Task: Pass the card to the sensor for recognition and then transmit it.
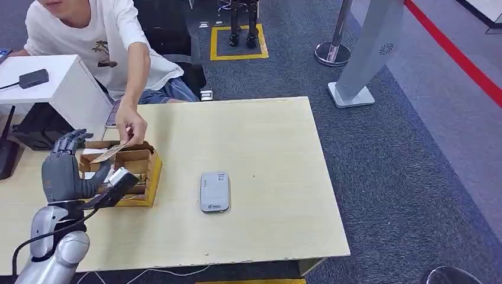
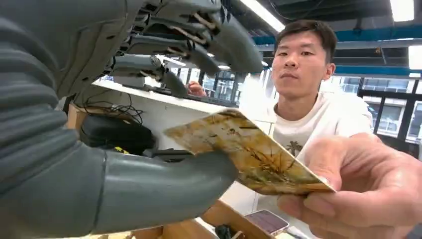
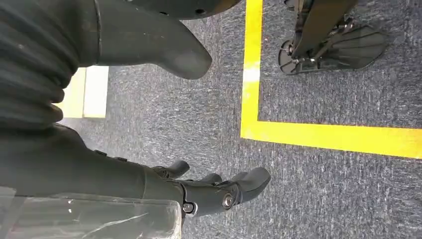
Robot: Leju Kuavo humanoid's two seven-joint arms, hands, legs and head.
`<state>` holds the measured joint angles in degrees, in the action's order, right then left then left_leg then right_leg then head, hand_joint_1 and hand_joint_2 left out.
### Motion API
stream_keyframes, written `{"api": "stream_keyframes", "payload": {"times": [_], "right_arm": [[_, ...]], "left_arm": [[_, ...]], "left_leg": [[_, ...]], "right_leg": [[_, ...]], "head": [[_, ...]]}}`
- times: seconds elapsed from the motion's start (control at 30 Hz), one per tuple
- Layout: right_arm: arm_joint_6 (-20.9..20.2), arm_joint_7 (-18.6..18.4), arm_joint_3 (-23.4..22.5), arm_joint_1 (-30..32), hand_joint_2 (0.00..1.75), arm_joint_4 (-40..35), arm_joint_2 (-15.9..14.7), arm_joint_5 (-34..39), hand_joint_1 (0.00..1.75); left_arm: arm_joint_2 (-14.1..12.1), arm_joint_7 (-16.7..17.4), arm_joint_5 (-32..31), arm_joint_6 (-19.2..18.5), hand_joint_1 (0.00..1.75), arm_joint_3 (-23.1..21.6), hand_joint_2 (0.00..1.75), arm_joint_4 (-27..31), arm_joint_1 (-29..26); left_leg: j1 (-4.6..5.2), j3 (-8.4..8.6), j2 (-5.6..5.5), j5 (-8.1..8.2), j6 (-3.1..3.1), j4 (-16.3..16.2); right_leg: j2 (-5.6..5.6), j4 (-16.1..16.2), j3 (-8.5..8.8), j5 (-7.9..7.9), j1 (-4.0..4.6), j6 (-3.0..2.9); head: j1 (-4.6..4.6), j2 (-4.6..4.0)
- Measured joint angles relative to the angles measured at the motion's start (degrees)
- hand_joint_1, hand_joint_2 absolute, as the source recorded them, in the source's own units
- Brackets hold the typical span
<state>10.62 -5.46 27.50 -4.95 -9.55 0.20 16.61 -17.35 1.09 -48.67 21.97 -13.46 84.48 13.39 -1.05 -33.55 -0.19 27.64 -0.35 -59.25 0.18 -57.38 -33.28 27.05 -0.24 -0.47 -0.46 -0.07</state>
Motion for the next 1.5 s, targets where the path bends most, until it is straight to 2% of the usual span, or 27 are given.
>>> {"api": "stream_keyframes", "payload": {"times": [1.23, 1.4, 1.5], "right_arm": [[0.0, -0.1, 0.2, 0.0, 1.75, 0.1, 0.0, -0.4, 0.00], [-0.2, -1.2, 0.9, -0.2, 1.75, 0.1, 0.0, -1.9, 0.00], [-0.3, -1.5, 1.4, -0.6, 1.75, 0.0, 0.0, -2.4, 0.00]], "left_arm": [[-0.5, 0.0, 1.1, -0.2, 1.75, 0.5, 1.75, 0.0, -0.2], [-0.5, 0.1, -1.1, -1.6, 1.75, 0.5, 1.75, -0.6, 0.8], [-0.4, 1.1, -4.6, -2.3, 1.75, 0.3, 1.75, -2.4, 2.9]], "left_leg": [[0.00, 0.00, -0.01, 0.00, 0.00, 0.0], [0.00, 0.00, 0.00, 0.00, 0.00, 0.0], [0.00, 0.02, 0.00, 0.00, 0.00, 0.0]], "right_leg": [[0.00, 0.0, 0.00, 0.00, 0.00, 0.00], [-0.01, 0.0, 0.00, 0.00, 0.00, 0.00], [0.00, 0.0, 0.00, -0.01, 0.00, 0.00]], "head": [[-0.02, 0.00], [-0.02, 0.00], [-0.02, 0.00]]}}
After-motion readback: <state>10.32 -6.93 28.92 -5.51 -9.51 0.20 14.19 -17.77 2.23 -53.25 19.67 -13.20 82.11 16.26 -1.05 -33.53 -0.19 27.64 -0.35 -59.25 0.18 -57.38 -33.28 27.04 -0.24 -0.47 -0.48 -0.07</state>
